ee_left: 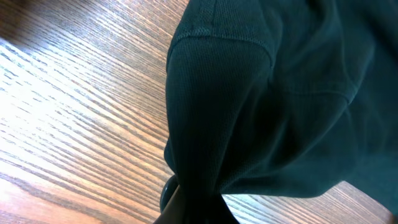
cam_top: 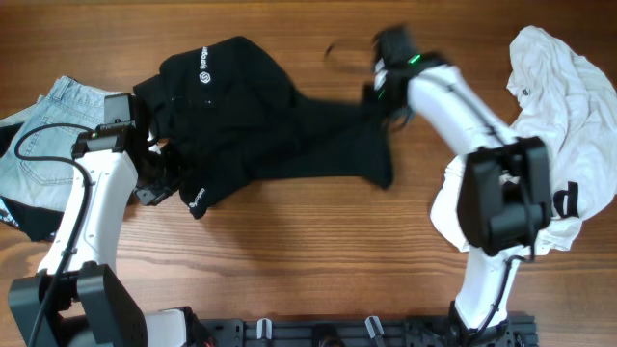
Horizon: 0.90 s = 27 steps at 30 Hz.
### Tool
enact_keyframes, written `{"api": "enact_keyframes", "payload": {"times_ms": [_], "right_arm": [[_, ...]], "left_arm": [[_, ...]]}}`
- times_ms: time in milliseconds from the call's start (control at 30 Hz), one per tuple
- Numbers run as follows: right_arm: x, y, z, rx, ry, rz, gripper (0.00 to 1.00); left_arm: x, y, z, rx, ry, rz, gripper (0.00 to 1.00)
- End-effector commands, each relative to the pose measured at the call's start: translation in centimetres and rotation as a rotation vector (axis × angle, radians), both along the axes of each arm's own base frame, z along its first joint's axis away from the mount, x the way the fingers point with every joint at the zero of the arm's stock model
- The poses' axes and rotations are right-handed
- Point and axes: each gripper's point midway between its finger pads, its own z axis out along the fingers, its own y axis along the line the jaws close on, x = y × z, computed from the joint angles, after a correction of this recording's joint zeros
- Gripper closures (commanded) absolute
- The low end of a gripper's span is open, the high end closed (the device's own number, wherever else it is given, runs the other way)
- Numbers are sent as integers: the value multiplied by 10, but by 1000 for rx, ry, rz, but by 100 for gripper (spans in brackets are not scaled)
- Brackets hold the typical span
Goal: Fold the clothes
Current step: 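Grasp the black shirt's right hem with the right gripper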
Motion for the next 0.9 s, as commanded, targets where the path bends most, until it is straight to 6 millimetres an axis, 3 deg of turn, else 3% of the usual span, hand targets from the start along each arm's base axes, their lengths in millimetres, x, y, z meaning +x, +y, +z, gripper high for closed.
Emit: {"api": "enact_keyframes", "payload": {"times_ms": [0,67,167,233,400,567,733,867], "right_arm": [[45,-71,51,38,-143,-261,49],[43,-72,50,128,-115,-249,28],[17,-75,29,111,0,-193,26],[-16,-91,7,0,126,-198,26],[-84,-131,-37,-217,353,-301,36],[-137,-162,-81,-215,487,-501,51],[-170,-217,-92,-204,557,-681,50],[-198,-276,-91,-150,587,-875,50]], "left_arm": [[0,3,1,13,-5,-11,96],[1,3,1,14,-9,-11,96],[6,3,2,16,-29,-11,95],[9,4,2,18,-42,-11,95],[10,4,3,19,-47,-11,95],[11,4,3,20,-53,-11,94],[11,4,3,20,-53,-11,94],[11,4,3,20,-53,-11,94]]}}
